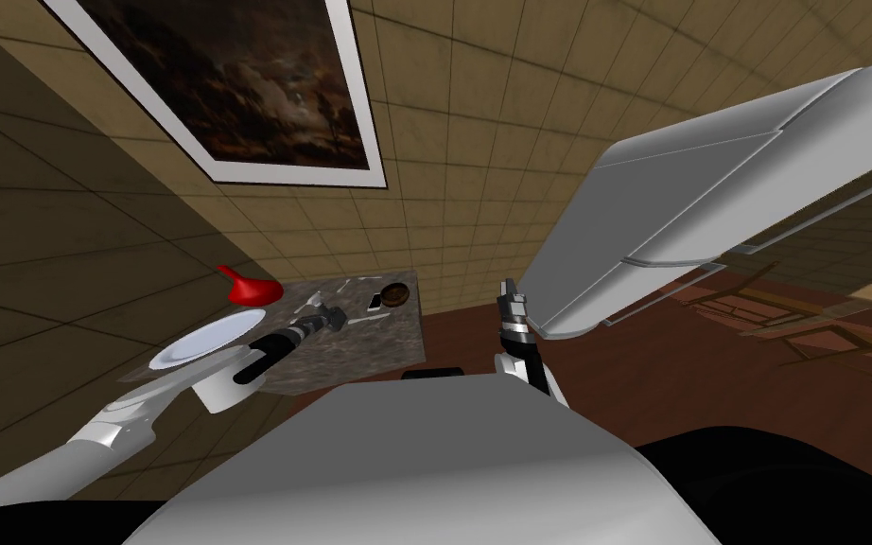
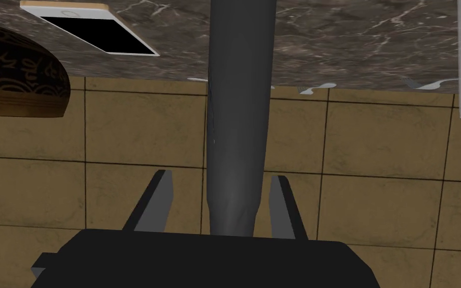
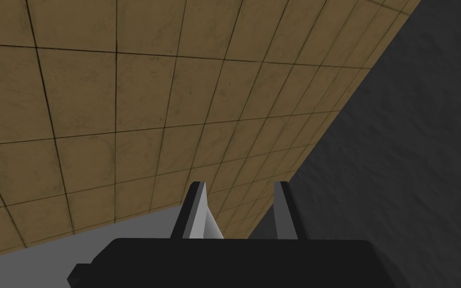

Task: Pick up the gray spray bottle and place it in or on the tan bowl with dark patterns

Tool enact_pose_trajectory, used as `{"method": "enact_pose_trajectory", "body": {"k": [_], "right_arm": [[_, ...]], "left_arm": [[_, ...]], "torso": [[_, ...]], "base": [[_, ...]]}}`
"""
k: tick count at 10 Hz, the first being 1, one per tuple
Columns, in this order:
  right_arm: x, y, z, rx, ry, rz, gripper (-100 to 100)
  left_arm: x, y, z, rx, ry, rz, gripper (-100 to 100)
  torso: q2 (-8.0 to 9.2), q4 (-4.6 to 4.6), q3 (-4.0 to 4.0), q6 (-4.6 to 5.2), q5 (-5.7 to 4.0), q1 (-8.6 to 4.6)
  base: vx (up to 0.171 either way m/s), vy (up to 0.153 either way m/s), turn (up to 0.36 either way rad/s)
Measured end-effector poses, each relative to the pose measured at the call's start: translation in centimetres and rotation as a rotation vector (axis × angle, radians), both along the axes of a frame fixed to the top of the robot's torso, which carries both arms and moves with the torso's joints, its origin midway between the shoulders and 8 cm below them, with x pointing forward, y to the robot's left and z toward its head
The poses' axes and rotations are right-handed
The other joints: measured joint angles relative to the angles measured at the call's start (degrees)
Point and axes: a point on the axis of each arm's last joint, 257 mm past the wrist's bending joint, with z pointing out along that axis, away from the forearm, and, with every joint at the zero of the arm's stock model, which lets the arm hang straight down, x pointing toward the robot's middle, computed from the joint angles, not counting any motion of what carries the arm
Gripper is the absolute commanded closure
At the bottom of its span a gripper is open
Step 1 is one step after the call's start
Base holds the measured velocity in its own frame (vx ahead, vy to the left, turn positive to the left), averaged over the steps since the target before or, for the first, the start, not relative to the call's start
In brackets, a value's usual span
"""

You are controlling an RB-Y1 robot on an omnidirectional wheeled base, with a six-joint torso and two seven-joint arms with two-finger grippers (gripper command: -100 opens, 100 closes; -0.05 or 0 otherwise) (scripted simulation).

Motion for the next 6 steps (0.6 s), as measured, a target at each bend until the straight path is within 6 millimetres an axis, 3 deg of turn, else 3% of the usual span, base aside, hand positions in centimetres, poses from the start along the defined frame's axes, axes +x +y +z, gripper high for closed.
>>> {"method": "enact_pose_trajectory", "body": {"k": [3, 4, 5, 6], "right_arm": [[0.00, 0.00, 0.00, 0.000, 0.000, 0.000, 0], [0.00, 0.00, 0.00, 0.000, 0.000, 0.000, 0], [0.00, 0.00, 0.00, 0.000, 0.000, 0.000, 0], [0.00, 0.00, 0.00, 0.000, 0.000, 0.000, 0]], "left_arm": [[0.01, 0.01, 0.02, 0.000, 0.000, 0.000, 100], [0.01, 0.01, 0.02, 0.000, 0.000, 0.000, 0], [0.01, 0.01, 0.02, 0.000, 0.000, 0.000, 100], [0.01, 0.00, 0.02, 0.000, 0.000, 0.000, 0]], "torso": [[0.03, 0.00, 0.01, 0.02, 0.01, -0.01], [0.03, 0.00, 0.01, 0.02, 0.01, -0.01], [0.03, 0.00, 0.01, 0.02, 0.01, -0.01], [0.03, 0.00, 0.01, 0.02, 0.01, -0.01]], "base": [[0.000, 0.000, 0.000], [0.000, 0.000, 0.000], [0.000, 0.000, 0.000], [0.000, 0.000, 0.000]]}}
